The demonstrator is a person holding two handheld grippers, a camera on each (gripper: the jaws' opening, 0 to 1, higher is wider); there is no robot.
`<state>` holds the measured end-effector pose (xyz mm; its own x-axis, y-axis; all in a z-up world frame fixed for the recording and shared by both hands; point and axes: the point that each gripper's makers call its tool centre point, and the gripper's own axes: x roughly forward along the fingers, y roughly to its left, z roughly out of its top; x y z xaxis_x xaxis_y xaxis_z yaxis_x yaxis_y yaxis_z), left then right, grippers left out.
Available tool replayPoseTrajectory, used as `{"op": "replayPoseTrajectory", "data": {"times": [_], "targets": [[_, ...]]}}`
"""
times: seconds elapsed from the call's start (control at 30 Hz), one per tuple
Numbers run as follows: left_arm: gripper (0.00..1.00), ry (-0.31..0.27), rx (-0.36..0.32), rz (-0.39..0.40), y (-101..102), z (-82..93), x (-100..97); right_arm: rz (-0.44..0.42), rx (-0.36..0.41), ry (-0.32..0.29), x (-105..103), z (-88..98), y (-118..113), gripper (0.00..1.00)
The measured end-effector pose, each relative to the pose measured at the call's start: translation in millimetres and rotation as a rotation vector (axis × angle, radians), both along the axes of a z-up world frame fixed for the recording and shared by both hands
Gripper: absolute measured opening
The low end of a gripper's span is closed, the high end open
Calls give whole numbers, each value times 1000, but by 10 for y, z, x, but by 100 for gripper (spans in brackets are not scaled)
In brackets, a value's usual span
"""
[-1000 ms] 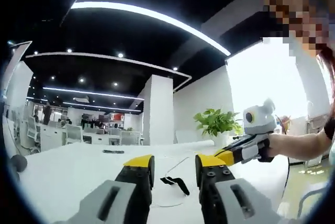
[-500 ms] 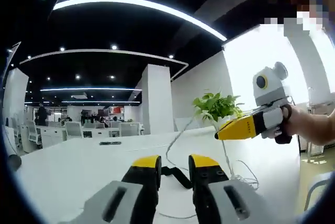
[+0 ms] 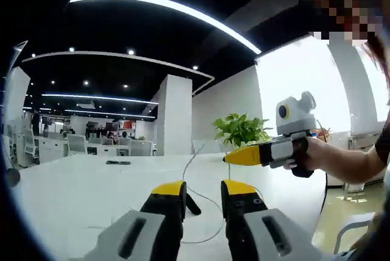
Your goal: Peel open the Velcro strap on the desktop, arrange the wired earphones neatly onto it, and close the Velcro strap to secure them.
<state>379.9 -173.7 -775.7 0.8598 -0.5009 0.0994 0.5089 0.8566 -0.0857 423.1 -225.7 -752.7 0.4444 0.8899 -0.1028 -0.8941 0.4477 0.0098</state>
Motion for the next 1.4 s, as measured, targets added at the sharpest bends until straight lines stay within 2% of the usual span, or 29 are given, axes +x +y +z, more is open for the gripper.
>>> {"op": "replayPoseTrajectory", "data": {"times": [0.07,0.2,0.37,0.47,0.57,0.67,0.83,1.1,1.4], "targets": [[26,29,3,-43,-112,-57,-12,0,7,3,0,12,8,5],[27,57,54,-76,-290,-187,87,11,17,2,-34,56,32,5],[27,88,28,-137,-451,-187,174,20,18,-2,-81,65,53,5],[26,132,49,-158,-523,-299,186,20,37,6,-75,86,51,5],[26,167,94,-141,-518,-415,195,25,46,20,-66,62,55,5],[26,170,135,-118,-503,-457,207,31,38,26,-76,-3,66,5],[26,206,210,-88,-435,-584,191,8,-7,0,-28,-110,31,5],[26,227,254,-89,-451,-678,192,-24,-31,28,54,-275,-58,5],[25,233,285,-90,-463,-722,207,-90,27,44,148,-374,-337,5]]}}
